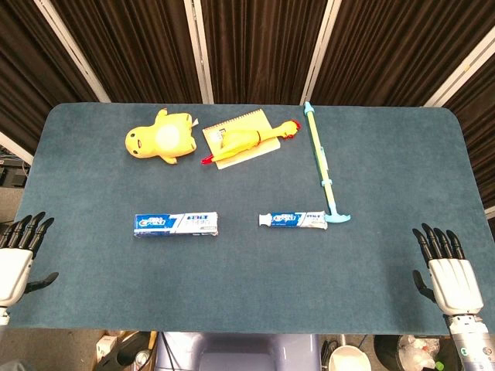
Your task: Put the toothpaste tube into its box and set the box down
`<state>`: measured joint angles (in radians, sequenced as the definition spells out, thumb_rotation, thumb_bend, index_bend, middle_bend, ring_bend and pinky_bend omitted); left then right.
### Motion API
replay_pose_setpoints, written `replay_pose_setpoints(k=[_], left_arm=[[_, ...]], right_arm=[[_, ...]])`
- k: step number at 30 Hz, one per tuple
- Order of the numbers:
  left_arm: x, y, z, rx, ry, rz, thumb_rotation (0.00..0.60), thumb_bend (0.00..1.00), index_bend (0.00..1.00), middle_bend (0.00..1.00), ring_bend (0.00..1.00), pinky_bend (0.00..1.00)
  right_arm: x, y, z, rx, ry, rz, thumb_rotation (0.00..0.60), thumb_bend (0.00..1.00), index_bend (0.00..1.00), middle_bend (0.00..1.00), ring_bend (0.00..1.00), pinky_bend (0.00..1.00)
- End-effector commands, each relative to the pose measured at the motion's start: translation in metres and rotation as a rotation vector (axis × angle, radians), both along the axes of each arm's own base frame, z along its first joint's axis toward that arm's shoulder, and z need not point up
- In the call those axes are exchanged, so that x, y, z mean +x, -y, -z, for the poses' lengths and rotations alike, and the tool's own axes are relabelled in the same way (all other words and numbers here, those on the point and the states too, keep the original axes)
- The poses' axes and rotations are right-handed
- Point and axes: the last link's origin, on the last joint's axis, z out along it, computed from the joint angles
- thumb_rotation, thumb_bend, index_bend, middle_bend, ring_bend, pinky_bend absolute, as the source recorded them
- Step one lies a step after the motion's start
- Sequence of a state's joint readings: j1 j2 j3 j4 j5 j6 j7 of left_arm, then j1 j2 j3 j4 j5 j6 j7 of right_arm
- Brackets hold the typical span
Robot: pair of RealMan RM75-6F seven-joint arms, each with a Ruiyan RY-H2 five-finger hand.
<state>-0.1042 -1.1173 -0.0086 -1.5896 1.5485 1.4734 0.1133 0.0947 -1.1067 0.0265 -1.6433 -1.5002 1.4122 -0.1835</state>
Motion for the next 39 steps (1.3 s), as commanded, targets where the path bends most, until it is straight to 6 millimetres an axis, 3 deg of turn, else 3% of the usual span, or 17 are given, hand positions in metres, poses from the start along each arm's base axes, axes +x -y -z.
replay_pose_setpoints(k=[1,23,29,33,39], left_arm=[[0.0,0.0,0.0,-0.003,0.002,-0.007,0.6,0.02,0.0,0.0,0.02,0.09],[0.004,-0.008,0.005,-0.04,-0.036,-0.02,0.6,0.02,0.0,0.0,0.02,0.11],[0.03,-0.034,0.021,-0.084,-0.056,0.015,0.6,0.04,0.01,0.05,0.05,0.15],[0.058,-0.057,0.039,-0.135,-0.048,0.03,0.6,0.1,0.03,0.09,0.1,0.2],[0.095,-0.087,0.072,-0.218,-0.084,0.057,0.6,0.1,0.06,0.1,0.1,0.21]], right_arm=[[0.001,0.0,0.0,-0.003,0.004,-0.004,0.6,0.42,0.0,0.0,0.0,0.0],[0.001,-0.002,0.003,0.003,0.03,0.0,0.6,0.42,0.0,0.0,0.0,0.0],[0.003,0.0,0.004,0.004,0.046,-0.004,0.6,0.42,0.0,0.0,0.0,0.0],[0.002,0.001,0.005,0.006,0.057,0.0,0.6,0.42,0.0,0.0,0.0,0.0],[0.0,0.004,0.007,0.005,0.077,0.016,0.6,0.42,0.0,0.0,0.0,0.0]])
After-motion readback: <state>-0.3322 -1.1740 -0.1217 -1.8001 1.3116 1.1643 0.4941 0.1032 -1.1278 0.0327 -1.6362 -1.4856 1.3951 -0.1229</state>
